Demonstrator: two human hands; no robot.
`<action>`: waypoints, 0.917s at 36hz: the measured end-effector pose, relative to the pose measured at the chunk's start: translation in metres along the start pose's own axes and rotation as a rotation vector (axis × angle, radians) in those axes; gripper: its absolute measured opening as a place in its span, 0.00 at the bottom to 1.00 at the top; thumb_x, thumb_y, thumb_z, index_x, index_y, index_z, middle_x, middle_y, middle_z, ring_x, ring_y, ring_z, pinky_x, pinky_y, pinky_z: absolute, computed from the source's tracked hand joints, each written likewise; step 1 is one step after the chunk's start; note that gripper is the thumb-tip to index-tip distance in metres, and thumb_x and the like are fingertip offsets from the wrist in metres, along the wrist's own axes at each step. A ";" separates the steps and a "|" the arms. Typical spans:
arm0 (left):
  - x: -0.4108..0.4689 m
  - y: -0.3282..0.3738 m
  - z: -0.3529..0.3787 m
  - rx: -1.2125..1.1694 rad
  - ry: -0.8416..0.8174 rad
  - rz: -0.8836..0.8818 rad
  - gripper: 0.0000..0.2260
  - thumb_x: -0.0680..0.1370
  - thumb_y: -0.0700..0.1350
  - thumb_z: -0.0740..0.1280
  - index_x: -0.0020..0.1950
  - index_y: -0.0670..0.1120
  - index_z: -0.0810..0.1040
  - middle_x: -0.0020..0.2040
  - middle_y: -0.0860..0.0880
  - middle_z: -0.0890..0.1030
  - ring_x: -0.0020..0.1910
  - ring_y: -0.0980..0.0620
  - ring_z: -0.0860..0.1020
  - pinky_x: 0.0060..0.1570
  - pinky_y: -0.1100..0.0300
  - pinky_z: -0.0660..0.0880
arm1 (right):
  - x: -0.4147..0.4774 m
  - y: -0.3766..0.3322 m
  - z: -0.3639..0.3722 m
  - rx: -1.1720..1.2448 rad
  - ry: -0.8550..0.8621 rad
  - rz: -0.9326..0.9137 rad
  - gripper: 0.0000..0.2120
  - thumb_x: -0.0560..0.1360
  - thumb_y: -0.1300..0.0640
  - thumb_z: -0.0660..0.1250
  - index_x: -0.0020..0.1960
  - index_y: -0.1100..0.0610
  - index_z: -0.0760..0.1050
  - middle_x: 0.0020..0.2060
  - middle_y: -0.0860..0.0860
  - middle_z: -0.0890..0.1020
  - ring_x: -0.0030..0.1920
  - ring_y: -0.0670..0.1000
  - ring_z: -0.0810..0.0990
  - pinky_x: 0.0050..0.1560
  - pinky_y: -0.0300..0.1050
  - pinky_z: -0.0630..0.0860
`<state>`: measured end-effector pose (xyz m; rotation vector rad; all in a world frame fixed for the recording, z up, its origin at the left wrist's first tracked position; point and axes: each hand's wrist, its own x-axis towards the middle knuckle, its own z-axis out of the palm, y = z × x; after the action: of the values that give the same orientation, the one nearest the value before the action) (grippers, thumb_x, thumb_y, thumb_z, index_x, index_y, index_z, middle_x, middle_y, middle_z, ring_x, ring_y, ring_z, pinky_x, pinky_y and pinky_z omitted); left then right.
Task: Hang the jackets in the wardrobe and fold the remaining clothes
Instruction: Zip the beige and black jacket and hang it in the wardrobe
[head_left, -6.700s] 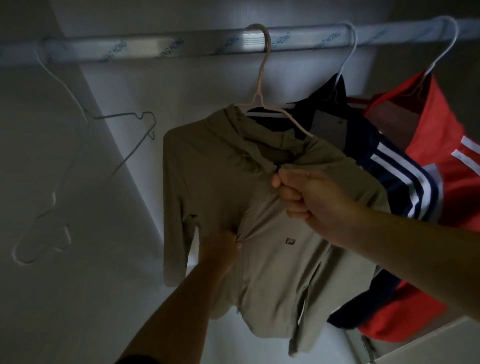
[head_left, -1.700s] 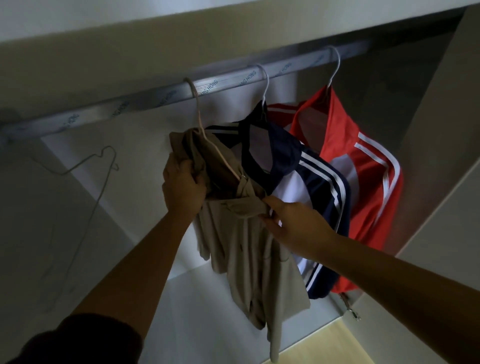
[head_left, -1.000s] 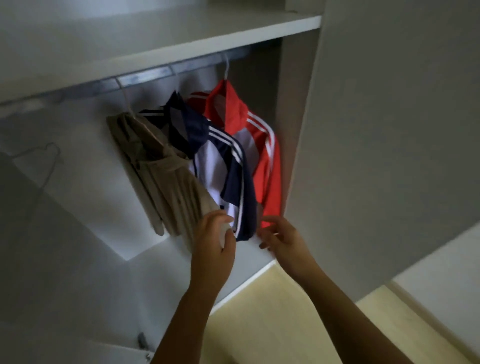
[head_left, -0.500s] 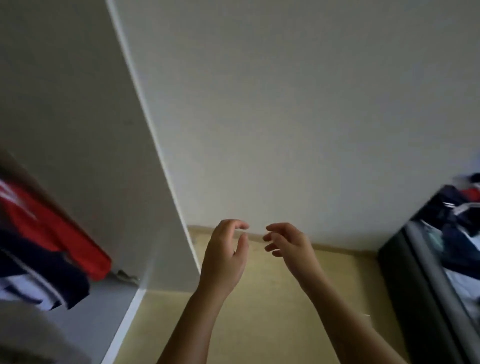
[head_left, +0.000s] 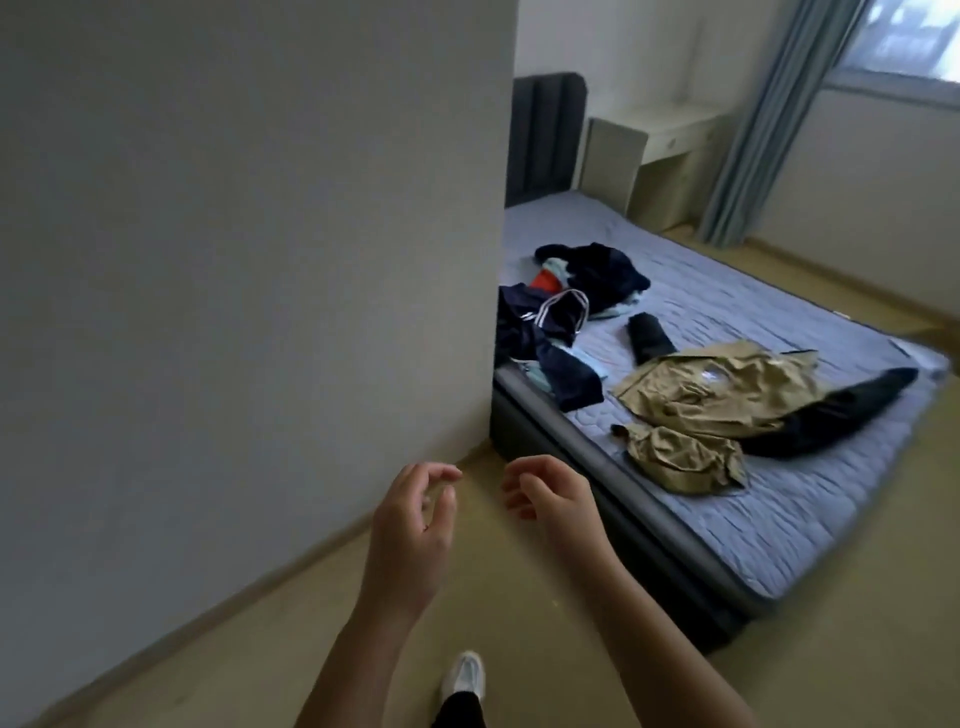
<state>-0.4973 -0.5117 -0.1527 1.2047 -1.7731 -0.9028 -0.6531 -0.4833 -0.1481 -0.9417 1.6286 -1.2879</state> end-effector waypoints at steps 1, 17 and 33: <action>0.016 -0.002 0.012 -0.017 -0.032 0.004 0.11 0.79 0.41 0.62 0.50 0.59 0.74 0.47 0.57 0.79 0.34 0.62 0.73 0.37 0.65 0.68 | 0.014 0.001 -0.008 -0.001 0.030 0.004 0.11 0.78 0.67 0.59 0.47 0.54 0.78 0.41 0.53 0.83 0.37 0.47 0.81 0.39 0.40 0.76; 0.234 -0.005 0.185 -0.052 -0.611 0.093 0.10 0.78 0.41 0.63 0.46 0.57 0.77 0.44 0.56 0.80 0.43 0.62 0.77 0.40 0.75 0.70 | 0.167 0.023 -0.139 0.082 0.478 0.222 0.08 0.79 0.62 0.60 0.50 0.54 0.77 0.41 0.50 0.83 0.40 0.47 0.82 0.44 0.41 0.79; 0.331 -0.027 0.433 0.209 -1.001 -0.041 0.06 0.78 0.41 0.64 0.46 0.51 0.79 0.42 0.55 0.80 0.42 0.61 0.77 0.39 0.69 0.72 | 0.306 0.157 -0.327 0.275 0.643 0.553 0.10 0.80 0.65 0.57 0.49 0.57 0.76 0.42 0.54 0.82 0.36 0.48 0.79 0.36 0.39 0.75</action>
<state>-0.9511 -0.7805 -0.2916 0.9609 -2.6720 -1.5394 -1.0784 -0.6178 -0.3097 0.1286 1.9250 -1.4282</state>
